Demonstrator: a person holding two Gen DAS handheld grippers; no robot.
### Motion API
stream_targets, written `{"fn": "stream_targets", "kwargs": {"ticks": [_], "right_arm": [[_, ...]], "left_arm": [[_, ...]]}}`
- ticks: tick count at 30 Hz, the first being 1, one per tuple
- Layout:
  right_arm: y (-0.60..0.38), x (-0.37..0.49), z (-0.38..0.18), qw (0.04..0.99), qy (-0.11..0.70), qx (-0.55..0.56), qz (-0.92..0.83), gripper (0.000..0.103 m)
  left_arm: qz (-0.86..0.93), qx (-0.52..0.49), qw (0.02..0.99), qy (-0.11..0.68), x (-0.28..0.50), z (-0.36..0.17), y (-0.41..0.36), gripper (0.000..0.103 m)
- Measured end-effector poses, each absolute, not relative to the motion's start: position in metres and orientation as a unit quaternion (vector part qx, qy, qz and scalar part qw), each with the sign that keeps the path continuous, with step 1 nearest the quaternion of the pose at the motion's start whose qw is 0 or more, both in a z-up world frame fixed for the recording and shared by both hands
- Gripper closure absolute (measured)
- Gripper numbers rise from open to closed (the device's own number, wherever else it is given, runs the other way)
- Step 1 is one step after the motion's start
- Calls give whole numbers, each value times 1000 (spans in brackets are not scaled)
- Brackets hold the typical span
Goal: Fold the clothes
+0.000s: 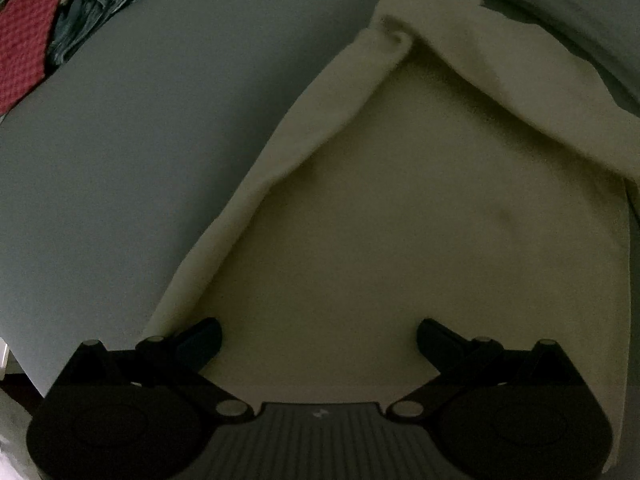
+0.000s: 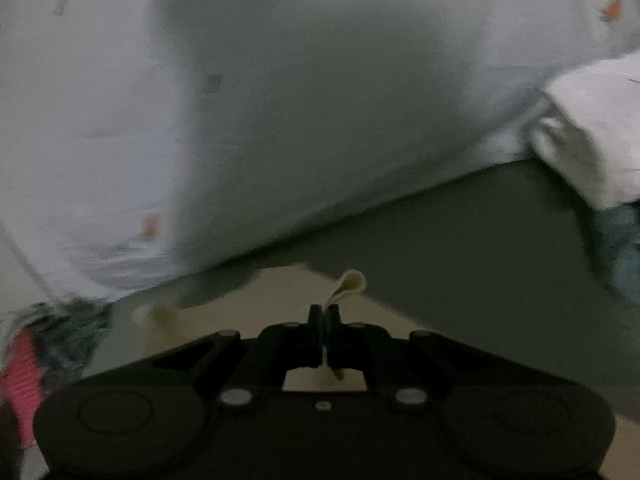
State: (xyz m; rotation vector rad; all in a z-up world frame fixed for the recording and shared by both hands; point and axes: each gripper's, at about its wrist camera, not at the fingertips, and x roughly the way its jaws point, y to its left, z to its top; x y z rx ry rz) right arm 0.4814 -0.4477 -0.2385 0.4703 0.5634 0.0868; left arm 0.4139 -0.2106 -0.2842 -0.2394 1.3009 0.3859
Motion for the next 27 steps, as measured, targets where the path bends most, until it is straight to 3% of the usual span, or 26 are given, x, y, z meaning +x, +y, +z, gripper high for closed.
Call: {"fn": "stream_targets", "kwargs": {"ticks": [9,13,23,27], "right_arm": [[-469,477,-294,891,387,233,-45,98],[-470,454,-288,888,371,268,-42,79],[-405,409,-271,875,358,324,8,78],[-369,387,-272,866,378,327,32,76]], "left_arm": [[179,-113,770,602,421,-290,-208,0],[179,-114,769,603,425,-292,-207,0],[128,-105,787,594,421,-294,-204,0],[36,-151,810,566,401,-279,-194,0]]}}
